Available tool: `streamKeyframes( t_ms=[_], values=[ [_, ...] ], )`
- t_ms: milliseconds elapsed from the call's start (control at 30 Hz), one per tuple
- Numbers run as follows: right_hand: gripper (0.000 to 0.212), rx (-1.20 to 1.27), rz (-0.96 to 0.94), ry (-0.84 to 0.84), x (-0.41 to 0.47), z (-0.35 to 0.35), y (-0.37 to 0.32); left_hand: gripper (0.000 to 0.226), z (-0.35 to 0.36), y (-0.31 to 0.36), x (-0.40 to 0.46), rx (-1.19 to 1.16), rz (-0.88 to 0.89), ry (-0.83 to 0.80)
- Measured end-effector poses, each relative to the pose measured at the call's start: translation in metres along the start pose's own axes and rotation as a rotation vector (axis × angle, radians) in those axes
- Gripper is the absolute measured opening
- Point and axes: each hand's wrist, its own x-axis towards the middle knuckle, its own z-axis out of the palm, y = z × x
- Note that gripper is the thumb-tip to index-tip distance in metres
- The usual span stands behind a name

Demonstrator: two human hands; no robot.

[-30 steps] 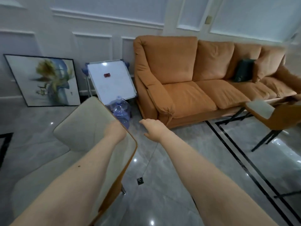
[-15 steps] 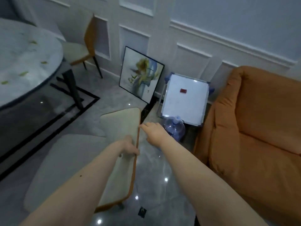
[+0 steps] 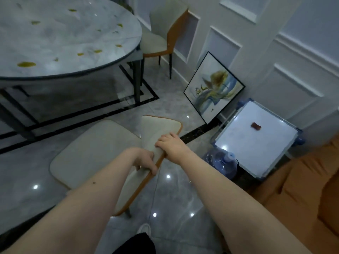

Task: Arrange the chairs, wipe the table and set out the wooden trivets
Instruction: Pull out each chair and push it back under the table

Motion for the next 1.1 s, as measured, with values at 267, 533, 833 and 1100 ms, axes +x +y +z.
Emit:
streamKeyframes(
  t_ms=[267,533,833,1100],
  values=[
    [0.061,-0.062,-0.148,-0.194,0.024,-0.006,0.014,0.078,0.016,-0.012,-0.003,-0.055,-0.020,0.210],
    [0.064,-0.170,-0.331,-0.205,0.040,-0.004,0.021,0.063,0.063,-0.014,-0.023,-0.184,-0.120,0.528],
    [0.064,-0.073,-0.367,-0.009,0.022,0.008,0.033,0.048,0.115,0.002,-0.029,0.295,-0.372,1.033],
    [0.073,-0.165,-0.450,0.177,0.037,0.015,0.035,0.045,0.096,-0.016,-0.027,0.354,-0.287,0.943]
  ],
)
